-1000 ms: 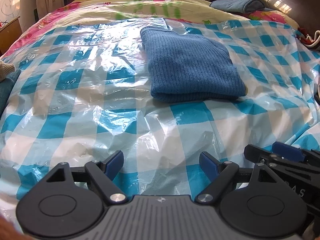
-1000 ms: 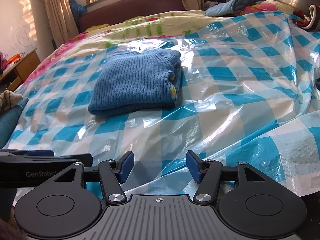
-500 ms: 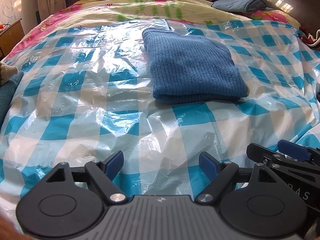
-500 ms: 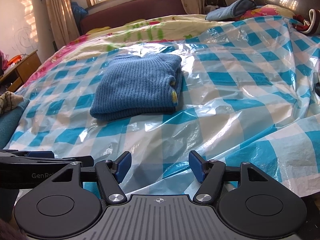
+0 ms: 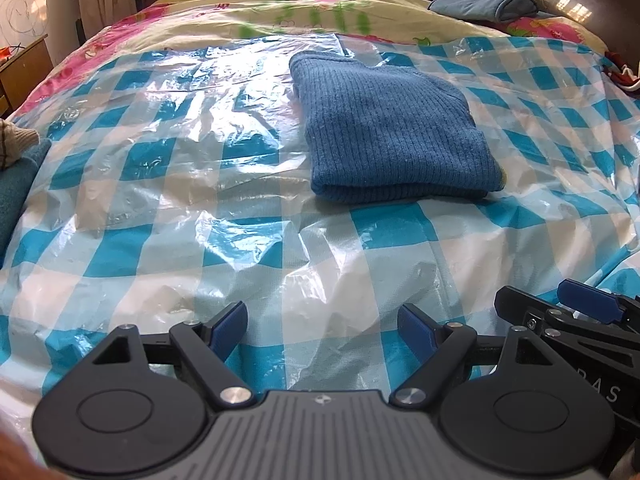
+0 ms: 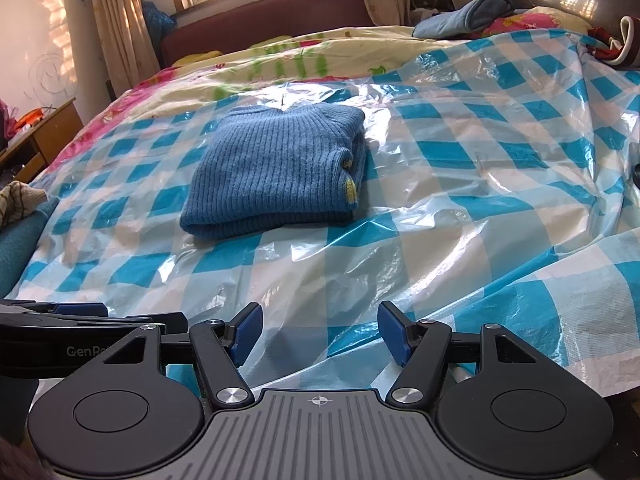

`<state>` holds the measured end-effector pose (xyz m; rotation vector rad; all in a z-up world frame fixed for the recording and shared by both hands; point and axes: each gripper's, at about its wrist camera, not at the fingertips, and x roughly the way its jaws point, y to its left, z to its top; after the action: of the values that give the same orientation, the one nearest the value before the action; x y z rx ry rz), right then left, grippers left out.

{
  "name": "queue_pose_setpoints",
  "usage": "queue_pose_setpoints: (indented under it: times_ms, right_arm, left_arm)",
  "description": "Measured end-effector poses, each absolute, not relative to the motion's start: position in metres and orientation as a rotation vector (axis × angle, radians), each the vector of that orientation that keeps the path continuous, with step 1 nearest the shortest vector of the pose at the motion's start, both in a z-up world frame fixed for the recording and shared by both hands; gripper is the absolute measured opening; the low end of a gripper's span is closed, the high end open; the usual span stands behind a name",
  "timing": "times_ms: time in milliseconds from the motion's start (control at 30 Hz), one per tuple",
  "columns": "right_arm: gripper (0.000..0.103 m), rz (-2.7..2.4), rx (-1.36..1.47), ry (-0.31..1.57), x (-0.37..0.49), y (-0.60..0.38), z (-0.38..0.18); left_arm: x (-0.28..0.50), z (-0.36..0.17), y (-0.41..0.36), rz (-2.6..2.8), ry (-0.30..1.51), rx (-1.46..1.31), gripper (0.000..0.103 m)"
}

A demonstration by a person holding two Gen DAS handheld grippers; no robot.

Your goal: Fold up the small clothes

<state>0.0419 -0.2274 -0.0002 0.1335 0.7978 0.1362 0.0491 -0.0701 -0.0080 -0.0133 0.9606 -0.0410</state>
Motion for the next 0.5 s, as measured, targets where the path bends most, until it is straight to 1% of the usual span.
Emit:
queue_pose_setpoints:
  times_ms: [500]
  right_arm:
    - [0.064, 0.163, 0.197, 0.818, 0.046, -0.2369, -0.0039]
  left_arm:
    - [0.0544, -0.0059, -0.0774, -0.019, 0.967, 0.008, 0.086]
